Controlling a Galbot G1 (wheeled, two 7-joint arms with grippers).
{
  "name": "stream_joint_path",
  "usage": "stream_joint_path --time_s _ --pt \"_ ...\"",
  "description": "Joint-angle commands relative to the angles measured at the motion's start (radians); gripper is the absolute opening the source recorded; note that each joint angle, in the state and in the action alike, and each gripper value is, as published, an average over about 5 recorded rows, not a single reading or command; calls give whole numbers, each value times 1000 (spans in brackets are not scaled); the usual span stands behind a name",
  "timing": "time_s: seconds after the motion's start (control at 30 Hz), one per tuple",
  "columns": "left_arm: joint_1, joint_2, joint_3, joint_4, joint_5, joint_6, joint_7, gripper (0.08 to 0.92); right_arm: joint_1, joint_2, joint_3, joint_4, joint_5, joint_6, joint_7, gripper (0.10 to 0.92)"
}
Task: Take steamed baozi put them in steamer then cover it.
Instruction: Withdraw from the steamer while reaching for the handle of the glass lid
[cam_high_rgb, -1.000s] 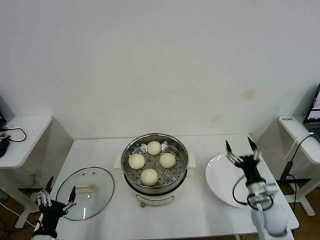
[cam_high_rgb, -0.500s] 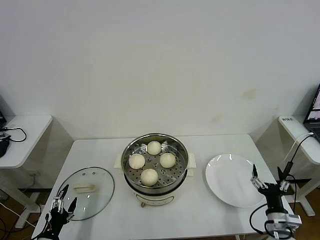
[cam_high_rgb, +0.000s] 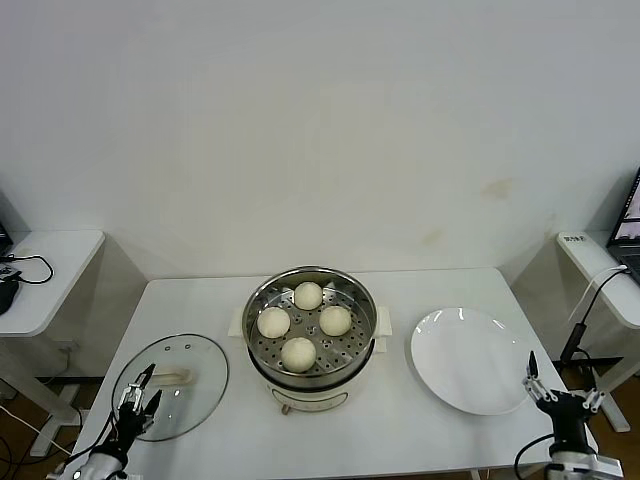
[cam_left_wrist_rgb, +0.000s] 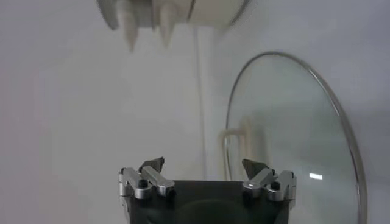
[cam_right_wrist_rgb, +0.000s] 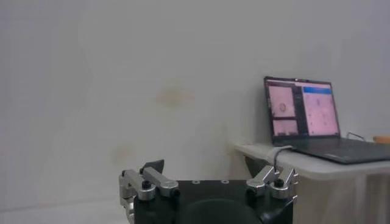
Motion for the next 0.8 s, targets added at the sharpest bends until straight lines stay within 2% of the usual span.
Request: stream_joint_path --time_s 0.03,0.8 --pt "-90 35 24 68 20 -5 8 823 -20 28 12 -3 -12 1 7 823" --pt "-265 38 80 204 -25 -8 21 823 -44 45 16 -7 -50 10 7 822"
